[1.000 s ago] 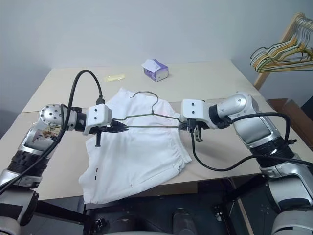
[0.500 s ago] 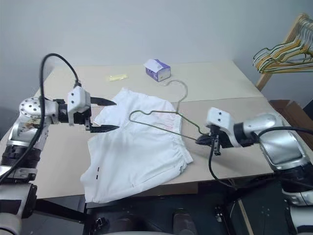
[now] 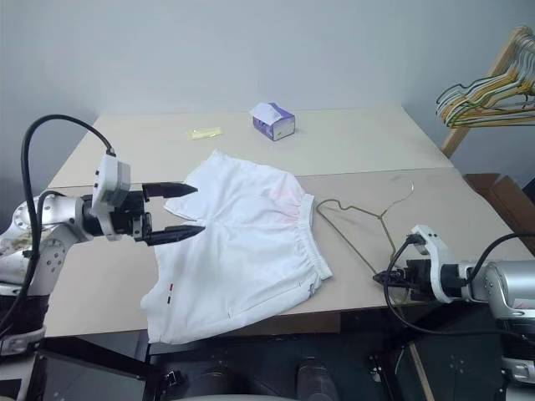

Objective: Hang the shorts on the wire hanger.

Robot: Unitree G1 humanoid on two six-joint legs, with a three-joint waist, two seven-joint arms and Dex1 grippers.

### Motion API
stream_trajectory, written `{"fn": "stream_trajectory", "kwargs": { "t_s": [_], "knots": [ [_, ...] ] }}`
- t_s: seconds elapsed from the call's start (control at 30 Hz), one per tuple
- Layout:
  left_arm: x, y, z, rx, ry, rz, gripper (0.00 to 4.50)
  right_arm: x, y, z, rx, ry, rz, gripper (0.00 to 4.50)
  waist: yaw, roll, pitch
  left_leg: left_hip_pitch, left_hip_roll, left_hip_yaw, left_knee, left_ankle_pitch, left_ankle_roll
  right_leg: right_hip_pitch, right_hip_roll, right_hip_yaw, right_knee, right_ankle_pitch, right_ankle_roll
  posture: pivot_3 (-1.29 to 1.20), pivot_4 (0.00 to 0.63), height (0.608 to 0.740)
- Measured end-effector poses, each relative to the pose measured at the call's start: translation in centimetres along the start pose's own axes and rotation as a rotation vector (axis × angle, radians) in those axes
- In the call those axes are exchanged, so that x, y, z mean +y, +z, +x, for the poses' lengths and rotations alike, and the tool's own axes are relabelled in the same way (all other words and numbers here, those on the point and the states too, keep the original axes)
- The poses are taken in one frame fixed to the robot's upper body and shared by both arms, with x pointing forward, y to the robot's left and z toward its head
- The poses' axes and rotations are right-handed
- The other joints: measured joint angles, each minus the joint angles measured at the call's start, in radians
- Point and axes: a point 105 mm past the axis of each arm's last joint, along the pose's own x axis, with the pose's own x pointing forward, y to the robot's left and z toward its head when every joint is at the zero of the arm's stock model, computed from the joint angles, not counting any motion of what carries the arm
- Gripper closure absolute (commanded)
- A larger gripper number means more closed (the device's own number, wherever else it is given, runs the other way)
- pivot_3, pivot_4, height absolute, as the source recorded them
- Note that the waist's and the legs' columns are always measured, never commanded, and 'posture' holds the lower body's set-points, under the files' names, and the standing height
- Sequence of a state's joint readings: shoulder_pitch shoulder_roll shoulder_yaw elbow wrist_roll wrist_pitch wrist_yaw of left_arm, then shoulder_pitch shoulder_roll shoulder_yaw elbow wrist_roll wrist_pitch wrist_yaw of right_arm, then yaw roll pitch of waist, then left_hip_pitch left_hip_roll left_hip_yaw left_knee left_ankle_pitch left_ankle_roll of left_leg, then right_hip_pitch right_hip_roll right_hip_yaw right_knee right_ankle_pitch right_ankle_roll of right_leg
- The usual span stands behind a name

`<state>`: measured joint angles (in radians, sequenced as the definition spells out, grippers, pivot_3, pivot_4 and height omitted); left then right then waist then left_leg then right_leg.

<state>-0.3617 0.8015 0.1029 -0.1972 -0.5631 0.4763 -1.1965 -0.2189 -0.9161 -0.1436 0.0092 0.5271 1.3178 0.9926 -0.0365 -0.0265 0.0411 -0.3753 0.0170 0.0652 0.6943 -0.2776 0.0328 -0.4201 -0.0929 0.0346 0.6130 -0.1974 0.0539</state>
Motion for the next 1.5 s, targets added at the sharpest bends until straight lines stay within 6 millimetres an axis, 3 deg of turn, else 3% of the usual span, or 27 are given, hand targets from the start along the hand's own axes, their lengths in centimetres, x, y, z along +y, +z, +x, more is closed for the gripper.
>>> {"fn": "stream_trajectory", "kwargs": {
  "t_s": [0.17,1.0,1.2,1.5],
  "knots": [
    [-1.7,0.8,-0.2,-0.004,-0.08,0.007,0.01,0.8,-0.1,0.4,0.006,0.06,0.004,4.5,0.004,0.0,0.0,0.0,0.0,0.0,0.0,0.0,0.0,0.001,0.0,0.0,-0.001,0.0,0.0,0.03,0.0,0.74],
    [-1.1,1.6,0.2,-0.037,-0.032,0.027,0.01,1.3,0.9,-1.0,-0.082,0.079,-0.018,4.5,0.026,0.0,0.0,0.0,0.0,0.002,0.0,0.0,0.0,0.001,0.0,0.0,-0.001,0.0,0.0,0.04,0.0,0.74],
    [-1.0,1.6,0.4,-0.045,-0.034,0.027,0.01,1.5,0.3,0.1,-0.036,0.095,-0.019,4.5,0.025,0.0,0.0,0.0,0.0,0.002,0.0,0.0,0.0,0.001,0.0,0.0,-0.002,0.0,0.0,0.05,0.0,0.74],
    [-1.2,1.4,0.5,-0.046,-0.027,0.017,0.01,0.7,2.0,-0.8,-0.109,0.05,-0.008,4.5,0.037,0.0,0.0,-0.001,0.0,0.002,0.0,0.0,0.0,0.0,0.0,0.0,-0.002,0.0,0.0,0.08,0.0,0.74]
  ]
}}
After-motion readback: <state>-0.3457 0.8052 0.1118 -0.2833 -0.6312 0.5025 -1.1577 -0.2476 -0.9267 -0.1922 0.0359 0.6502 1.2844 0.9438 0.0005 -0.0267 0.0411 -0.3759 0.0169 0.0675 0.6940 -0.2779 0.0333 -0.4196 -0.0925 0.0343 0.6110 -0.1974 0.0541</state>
